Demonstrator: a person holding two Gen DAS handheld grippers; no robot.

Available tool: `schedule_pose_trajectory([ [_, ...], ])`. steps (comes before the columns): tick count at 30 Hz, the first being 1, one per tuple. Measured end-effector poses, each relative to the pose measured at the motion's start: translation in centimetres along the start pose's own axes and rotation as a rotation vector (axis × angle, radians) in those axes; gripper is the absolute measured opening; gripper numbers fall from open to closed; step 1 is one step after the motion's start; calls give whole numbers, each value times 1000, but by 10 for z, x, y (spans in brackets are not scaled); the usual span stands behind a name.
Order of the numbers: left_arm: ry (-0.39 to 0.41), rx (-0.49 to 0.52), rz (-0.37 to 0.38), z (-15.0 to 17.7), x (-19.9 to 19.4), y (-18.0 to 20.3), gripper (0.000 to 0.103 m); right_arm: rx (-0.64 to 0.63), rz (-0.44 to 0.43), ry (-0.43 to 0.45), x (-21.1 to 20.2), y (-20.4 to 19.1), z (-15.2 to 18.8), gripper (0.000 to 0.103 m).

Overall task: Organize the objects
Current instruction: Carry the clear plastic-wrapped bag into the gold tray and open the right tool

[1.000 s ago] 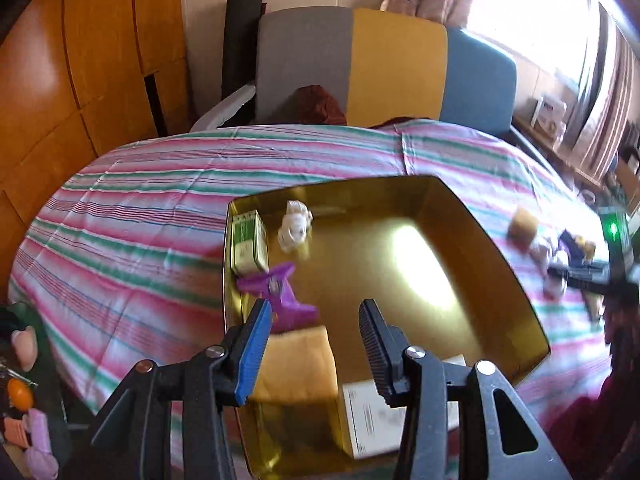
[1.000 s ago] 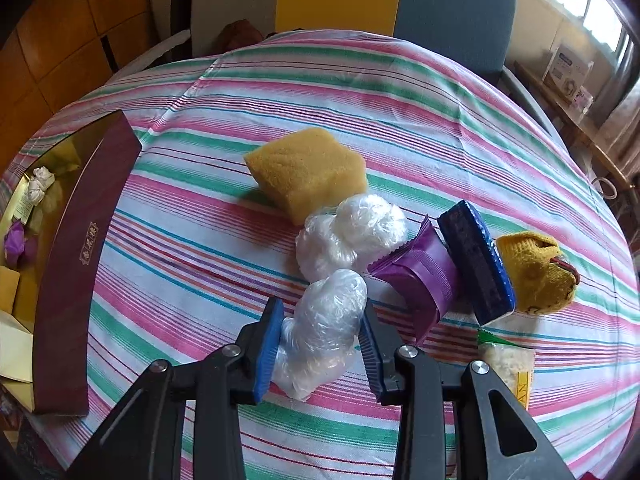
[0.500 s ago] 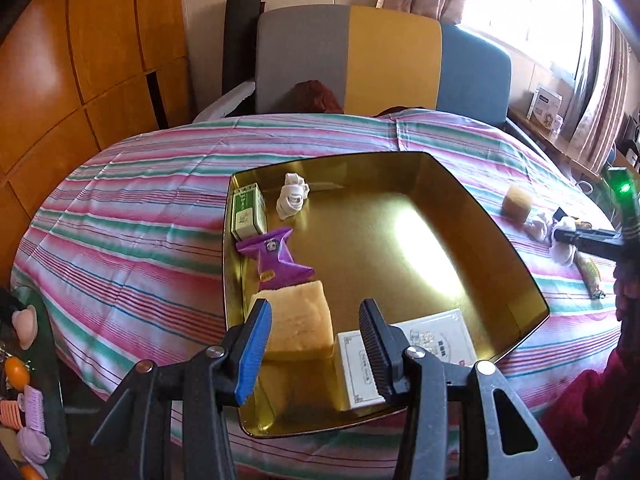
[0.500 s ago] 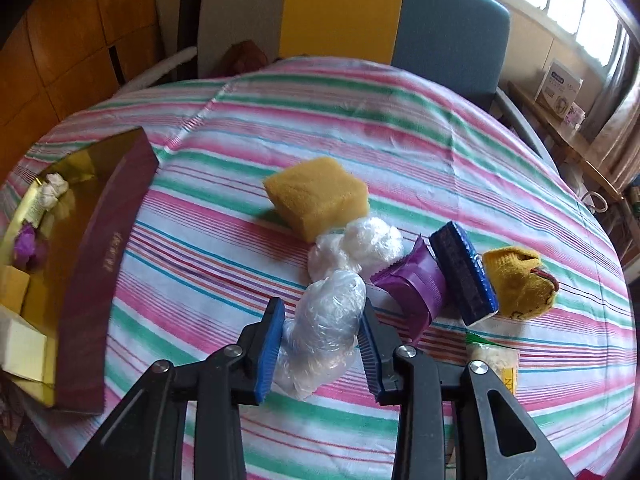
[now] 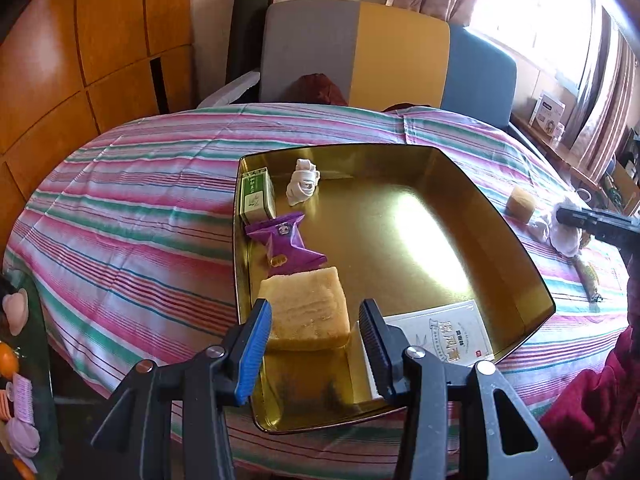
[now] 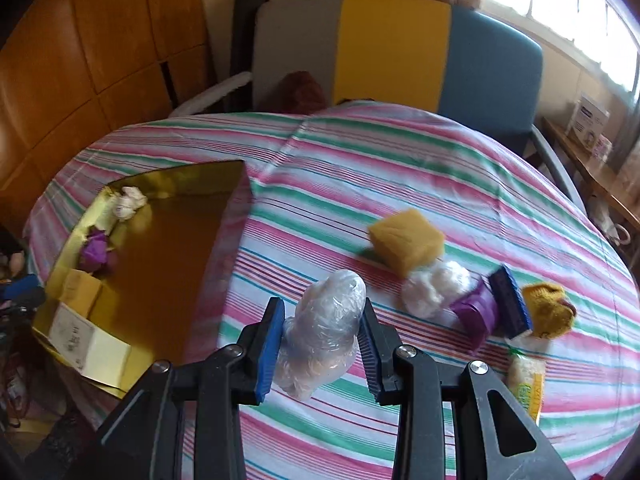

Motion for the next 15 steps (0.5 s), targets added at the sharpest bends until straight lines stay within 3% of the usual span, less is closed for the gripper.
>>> schedule_pose_trajectory([
  [6,-21,-31,13,3,6,-10,46,-120,-89,27,-5,-71,-26,37],
  [15,0,-160,60,-2,6,-45,46,-270,-160,-52,33,-166,-41,37],
])
Point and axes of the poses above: each gripper's, at about its wrist camera, not at the fingertips, and x roughly the way its jaws point, y to its right, z to its underside, the point moved 9 cm from there along x, roughly the way its jaws point, and after that the axes turned 11 degrees about -y, right-handed, at the moved point
